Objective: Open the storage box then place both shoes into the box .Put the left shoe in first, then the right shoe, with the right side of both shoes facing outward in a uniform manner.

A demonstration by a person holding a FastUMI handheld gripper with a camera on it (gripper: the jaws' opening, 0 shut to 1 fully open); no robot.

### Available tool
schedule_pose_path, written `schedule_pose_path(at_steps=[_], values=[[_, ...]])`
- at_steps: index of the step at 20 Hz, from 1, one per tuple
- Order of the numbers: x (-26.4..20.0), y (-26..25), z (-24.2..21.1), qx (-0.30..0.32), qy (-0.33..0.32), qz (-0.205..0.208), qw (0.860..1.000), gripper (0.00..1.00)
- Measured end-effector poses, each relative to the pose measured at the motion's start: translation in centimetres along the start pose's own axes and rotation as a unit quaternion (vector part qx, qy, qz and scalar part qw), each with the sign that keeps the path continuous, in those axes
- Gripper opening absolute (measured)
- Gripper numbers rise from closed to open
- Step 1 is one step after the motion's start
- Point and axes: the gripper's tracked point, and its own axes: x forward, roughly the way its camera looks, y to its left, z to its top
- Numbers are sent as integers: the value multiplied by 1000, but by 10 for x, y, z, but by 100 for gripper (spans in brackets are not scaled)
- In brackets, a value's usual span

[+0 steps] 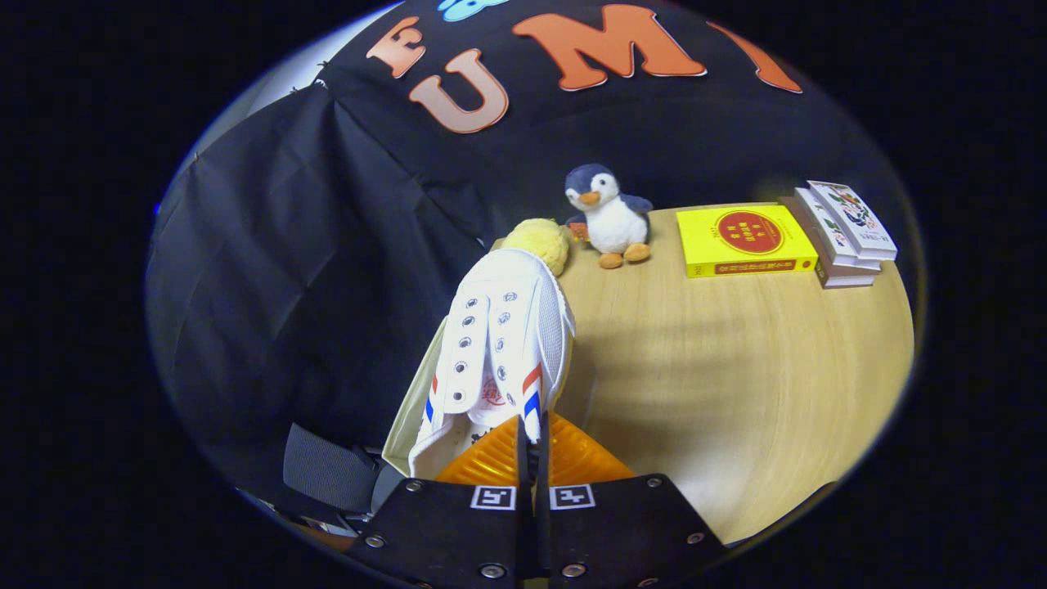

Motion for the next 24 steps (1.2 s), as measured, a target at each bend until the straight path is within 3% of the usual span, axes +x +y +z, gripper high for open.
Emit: schedule_pose_path(at_steps=[5,9,12,14,17,21,24], values=[[41,31,-31,0,44,-25,999,2],[58,23,-52,14,75,-78,994,5],[64,40,-40,38,39,-43,998,22],[42,43,-13,38,-4,-28,999,21],[-2,23,24,11,-82,-37,996,33],[-73,-33,56,-39,-171,-85,981,55],[-133,-75,73,-77,-232,-132,961,69]])
